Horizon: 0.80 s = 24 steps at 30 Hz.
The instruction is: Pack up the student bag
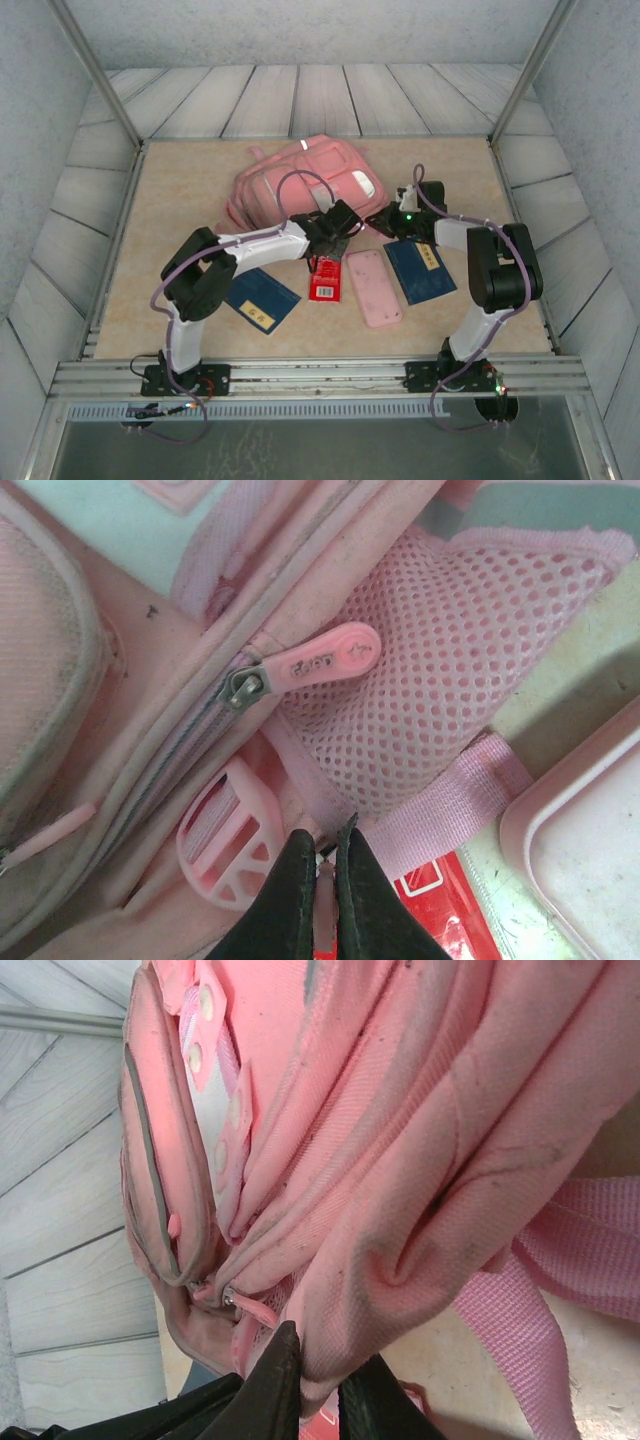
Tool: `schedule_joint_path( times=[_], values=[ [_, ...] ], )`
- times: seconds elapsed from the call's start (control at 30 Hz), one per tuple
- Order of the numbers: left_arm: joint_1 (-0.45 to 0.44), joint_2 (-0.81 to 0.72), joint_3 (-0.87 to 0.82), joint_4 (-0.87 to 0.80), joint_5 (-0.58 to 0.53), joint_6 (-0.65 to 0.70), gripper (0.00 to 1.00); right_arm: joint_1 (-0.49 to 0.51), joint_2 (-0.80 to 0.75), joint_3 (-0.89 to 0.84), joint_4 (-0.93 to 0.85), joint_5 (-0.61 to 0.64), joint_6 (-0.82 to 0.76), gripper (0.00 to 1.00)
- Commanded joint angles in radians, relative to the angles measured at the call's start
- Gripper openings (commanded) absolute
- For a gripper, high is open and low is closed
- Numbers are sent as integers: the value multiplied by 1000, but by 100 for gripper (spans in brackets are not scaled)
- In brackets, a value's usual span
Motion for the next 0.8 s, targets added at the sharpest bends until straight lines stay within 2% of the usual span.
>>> schedule_joint_path(
  times=[0.0,0.3,0.47,0.53,0.67,0.77],
  values=[
    [-1,-82,-20,-58,-55,-51,0,-29,-19,75,-66,-11,-73,15],
    [9,-286,-202,-85,-124,-147,0,-196,92,205,-134,-90,-122,15],
    [28,-371,-286,-43,-107,-155,0,-224,162,313,-260,-90,-203,16],
    [34,-394,-311,15,-71,-135,0,-208,151,319,-303,-98,-233,21],
    [43,-385,-292,78,-19,-114,0,-153,43,270,-394,-22,-283,52],
    [48,-347,-229,71,15,-99,0,-127,-98,159,-386,18,-245,61]
  ],
)
